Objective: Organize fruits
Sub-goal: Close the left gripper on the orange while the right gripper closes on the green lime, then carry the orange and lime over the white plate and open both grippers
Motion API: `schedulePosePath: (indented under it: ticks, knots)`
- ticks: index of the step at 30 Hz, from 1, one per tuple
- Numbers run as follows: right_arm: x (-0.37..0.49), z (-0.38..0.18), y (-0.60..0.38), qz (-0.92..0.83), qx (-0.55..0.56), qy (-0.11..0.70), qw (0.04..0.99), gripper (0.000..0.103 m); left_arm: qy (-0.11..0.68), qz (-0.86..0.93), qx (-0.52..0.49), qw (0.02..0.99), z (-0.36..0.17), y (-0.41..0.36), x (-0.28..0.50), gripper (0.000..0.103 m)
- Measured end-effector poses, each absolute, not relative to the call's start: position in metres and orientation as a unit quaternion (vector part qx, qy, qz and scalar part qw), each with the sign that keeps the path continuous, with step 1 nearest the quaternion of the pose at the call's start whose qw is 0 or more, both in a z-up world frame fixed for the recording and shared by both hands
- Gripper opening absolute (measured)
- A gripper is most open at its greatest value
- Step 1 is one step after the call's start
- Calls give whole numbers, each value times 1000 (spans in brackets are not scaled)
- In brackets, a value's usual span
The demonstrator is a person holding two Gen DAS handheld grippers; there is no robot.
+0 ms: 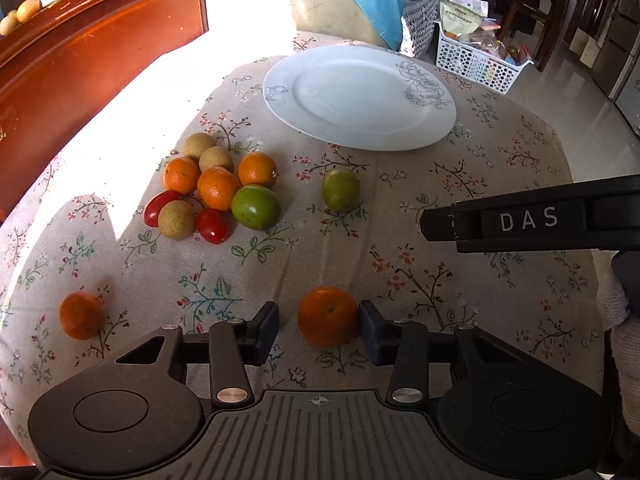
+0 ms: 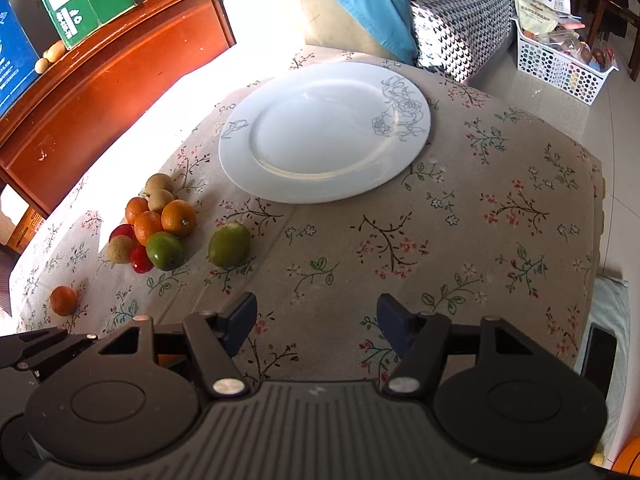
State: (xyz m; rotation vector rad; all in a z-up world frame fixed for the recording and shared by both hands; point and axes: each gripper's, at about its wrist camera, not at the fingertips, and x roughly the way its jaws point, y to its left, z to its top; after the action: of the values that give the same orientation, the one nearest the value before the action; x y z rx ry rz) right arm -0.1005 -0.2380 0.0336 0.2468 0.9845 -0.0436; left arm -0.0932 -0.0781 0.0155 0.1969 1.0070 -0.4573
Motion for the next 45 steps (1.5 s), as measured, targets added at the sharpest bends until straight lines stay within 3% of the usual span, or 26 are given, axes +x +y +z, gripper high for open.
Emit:
schedulePosePath:
  ticks: [1,9,21,26,28,45]
  knots:
    - [-98,33,-236,-16,113,469,876,65,477,-216,90,847,16,-77,-92,29]
    - [-78,22,-224,21,107,461,881,50,482,-185,37,856,20,-49,-78,29]
    - [-54,17,-201,58,89,446,889,49,478,-143,-14,866,22,-19,-59,29]
    - [-48,13,-195,59,77,444,891,43,475,-141,-16,868,22,-17,-57,29]
    - [-47,12,-193,60,69,442,893,36,473,-142,-15,869,22,-18,-57,29]
    - [-40,42,-210,69,48,441,893,36,449,-175,-2,876,53,-42,-32,29]
